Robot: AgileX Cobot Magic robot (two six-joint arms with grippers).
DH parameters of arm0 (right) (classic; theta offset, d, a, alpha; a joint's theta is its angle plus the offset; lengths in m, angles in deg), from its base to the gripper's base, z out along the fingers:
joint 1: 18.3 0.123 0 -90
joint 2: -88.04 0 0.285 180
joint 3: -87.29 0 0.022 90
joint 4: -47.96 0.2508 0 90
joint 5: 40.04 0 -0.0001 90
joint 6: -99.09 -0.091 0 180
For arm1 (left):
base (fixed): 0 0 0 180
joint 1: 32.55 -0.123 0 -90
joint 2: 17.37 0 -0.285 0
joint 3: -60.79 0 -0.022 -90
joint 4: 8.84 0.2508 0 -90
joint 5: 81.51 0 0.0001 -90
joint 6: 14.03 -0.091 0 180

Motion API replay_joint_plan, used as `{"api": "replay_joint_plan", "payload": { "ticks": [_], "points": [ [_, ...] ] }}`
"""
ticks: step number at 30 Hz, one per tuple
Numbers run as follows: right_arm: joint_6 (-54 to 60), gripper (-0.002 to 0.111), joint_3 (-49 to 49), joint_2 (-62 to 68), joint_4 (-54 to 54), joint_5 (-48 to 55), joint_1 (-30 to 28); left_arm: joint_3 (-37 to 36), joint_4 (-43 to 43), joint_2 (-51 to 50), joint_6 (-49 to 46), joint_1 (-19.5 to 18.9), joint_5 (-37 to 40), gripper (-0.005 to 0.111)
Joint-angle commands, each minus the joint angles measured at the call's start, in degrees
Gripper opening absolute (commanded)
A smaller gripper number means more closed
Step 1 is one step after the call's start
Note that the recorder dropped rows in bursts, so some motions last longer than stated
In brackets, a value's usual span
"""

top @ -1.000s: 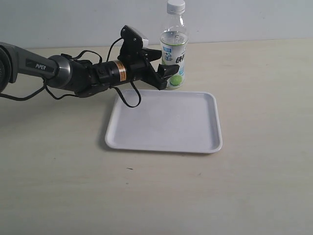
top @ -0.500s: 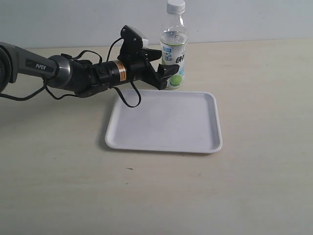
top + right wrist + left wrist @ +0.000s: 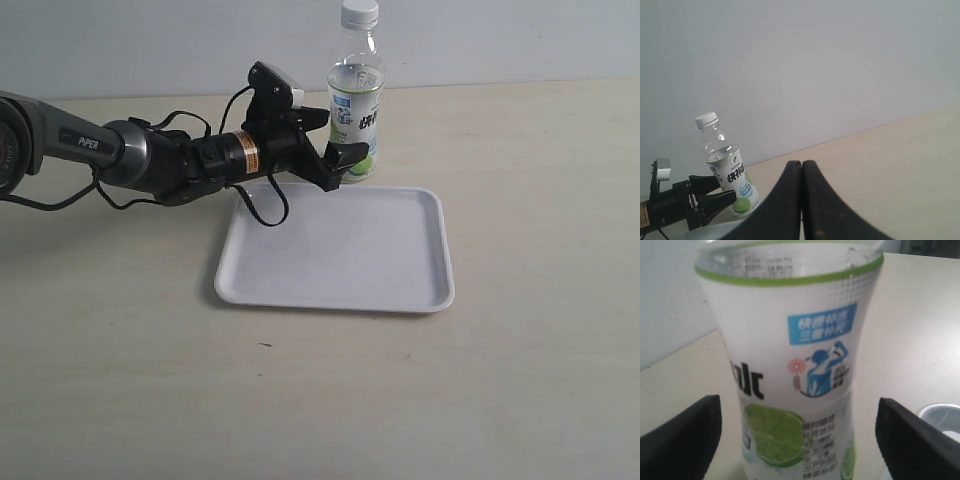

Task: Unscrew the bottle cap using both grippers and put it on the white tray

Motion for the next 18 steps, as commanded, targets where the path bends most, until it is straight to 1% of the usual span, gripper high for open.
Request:
{"api": "replay_joint_plan", "payload": {
  "ticks": [1,10,17,18],
  "points": [
    [0.1,0.000,-0.3,-0.4,0.0,-0.2,-0.2,0.3,-0.2,0.1,-0.2,0.2,-1.3,0.081],
    [0.1,0.000,-0.3,-0.4,0.0,-0.2,-0.2,0.3,2.6,0.1,-2.2,1.0,-1.3,0.081],
    [0.1,0.000,-0.3,-0.4,0.0,-0.2,-0.2,0.3,-1.1,0.1,-5.0,2.5,-0.7,0.081],
    [0.1,0.000,-0.3,-0.4,0.0,-0.2,-0.2,0.3,-3.8,0.1,-5.1,2.5,-0.4,0.081]
  ]
}}
